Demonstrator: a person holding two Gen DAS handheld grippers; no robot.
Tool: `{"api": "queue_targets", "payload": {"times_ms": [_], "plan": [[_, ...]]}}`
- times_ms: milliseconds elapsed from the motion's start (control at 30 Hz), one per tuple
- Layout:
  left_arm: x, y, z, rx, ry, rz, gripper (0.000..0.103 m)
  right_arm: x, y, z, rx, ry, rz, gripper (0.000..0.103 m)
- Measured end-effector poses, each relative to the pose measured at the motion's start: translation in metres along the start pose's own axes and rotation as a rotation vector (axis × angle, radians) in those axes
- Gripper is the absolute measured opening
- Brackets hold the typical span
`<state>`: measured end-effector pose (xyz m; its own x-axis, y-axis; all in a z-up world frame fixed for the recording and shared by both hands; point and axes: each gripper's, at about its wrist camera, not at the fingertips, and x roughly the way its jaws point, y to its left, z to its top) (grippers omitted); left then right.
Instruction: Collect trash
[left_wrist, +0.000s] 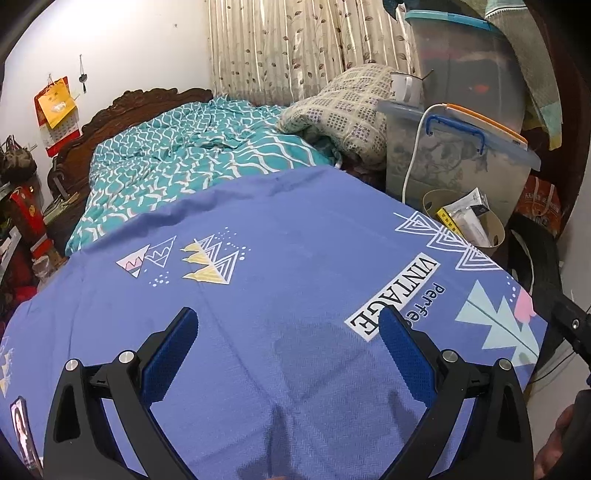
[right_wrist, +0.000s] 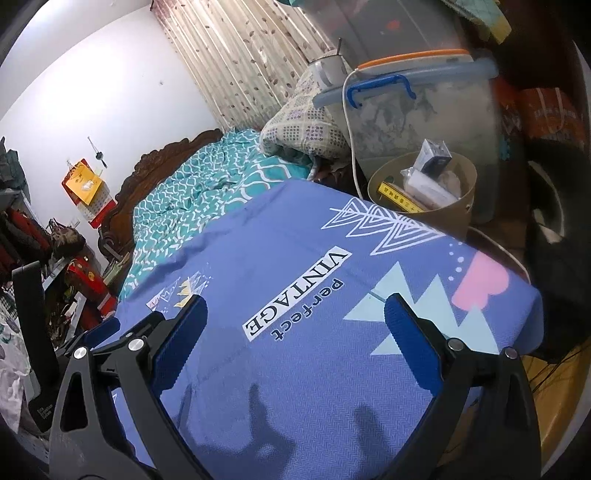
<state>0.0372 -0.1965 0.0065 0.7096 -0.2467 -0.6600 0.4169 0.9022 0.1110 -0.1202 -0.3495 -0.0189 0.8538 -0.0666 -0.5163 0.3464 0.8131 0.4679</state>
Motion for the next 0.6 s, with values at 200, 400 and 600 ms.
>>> {"api": "queue_targets", "payload": {"times_ms": [200,400,600], "plan": [[0.001,0.0,0.002,0.003,-0.005,0.005,0.094,0.002,-0.004,0.0,0.011,0.008,-0.004,0.096],[0.004,-0.007,0.003,0.023,0.003,-0.01,0.094,0.003,-0.006,-0.001,0.015,0.013,-0.009,0.096],[-0.002,-0.02,0.002,0.059,-0.029,-0.101,0.094,0.005,-0.01,-0.001,0.026,0.012,-0.02,0.096]]}}
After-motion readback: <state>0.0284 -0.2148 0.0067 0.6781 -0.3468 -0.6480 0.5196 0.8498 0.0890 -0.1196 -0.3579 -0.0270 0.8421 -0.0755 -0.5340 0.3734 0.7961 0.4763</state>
